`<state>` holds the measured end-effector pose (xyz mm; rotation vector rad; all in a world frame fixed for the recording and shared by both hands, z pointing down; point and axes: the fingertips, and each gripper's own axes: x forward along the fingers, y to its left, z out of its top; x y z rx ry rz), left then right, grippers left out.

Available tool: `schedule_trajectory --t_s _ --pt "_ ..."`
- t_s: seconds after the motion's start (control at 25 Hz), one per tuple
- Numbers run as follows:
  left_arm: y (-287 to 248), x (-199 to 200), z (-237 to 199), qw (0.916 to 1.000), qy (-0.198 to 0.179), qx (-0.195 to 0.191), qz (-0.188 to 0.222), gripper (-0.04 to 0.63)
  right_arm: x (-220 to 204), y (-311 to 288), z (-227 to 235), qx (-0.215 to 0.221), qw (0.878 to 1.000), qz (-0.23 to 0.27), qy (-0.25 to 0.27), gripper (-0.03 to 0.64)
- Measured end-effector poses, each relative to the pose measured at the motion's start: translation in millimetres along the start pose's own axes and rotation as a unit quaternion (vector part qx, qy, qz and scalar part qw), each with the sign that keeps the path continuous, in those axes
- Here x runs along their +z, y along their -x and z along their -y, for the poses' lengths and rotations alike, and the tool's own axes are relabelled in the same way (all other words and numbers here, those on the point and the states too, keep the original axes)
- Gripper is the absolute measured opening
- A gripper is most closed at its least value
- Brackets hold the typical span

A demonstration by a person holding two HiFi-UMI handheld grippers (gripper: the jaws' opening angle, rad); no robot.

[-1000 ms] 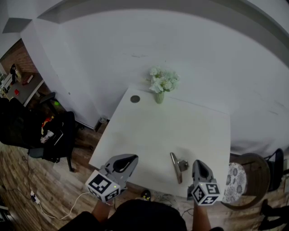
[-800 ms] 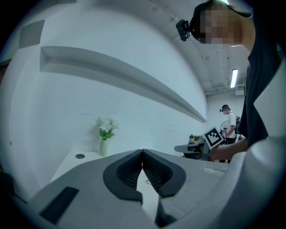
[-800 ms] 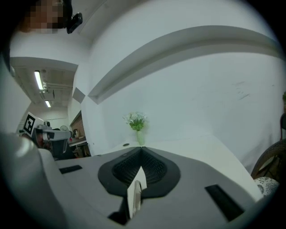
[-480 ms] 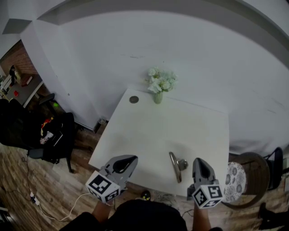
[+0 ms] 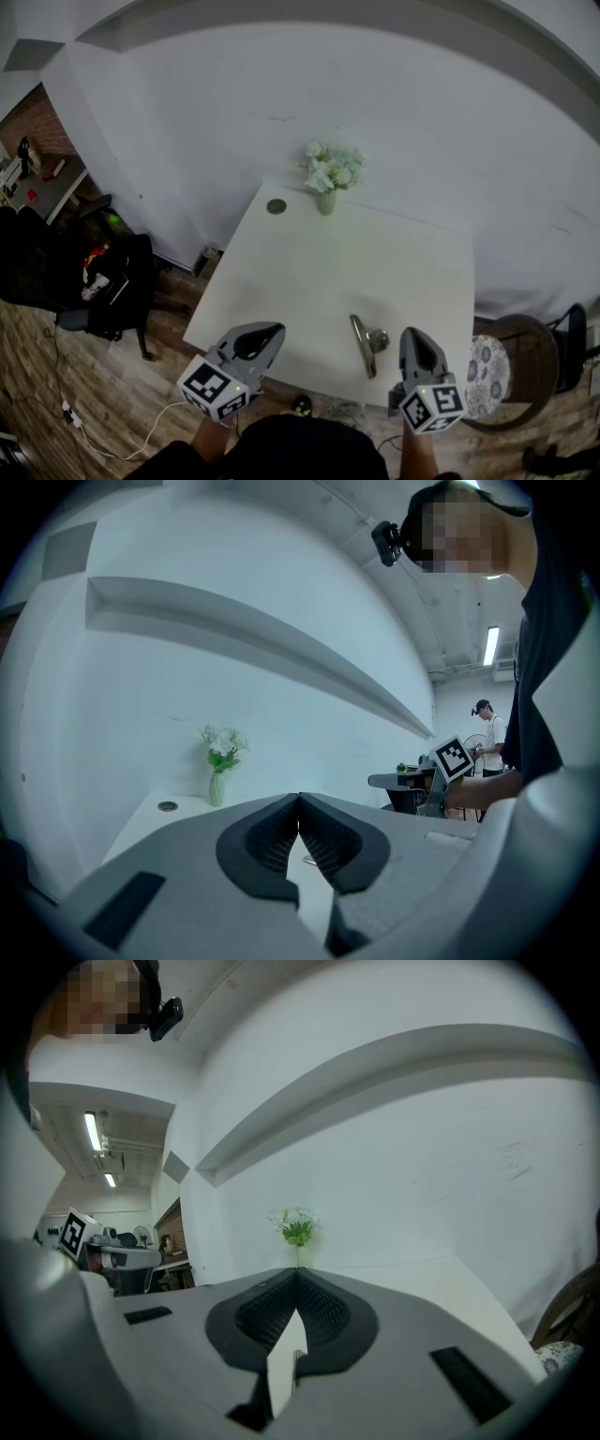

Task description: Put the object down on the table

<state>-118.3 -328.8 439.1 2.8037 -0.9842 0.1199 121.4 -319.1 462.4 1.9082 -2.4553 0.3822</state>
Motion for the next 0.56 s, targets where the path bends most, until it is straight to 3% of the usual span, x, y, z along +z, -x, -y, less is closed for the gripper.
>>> schedule_trajectory --t_s 0.56 --pt "-0.8 -1.3 0.9 1.0 0.002 -0.003 -0.001 0.0 3.3 1.2 -0.7 -0.001 1.0 0.002 0.003 -0.003"
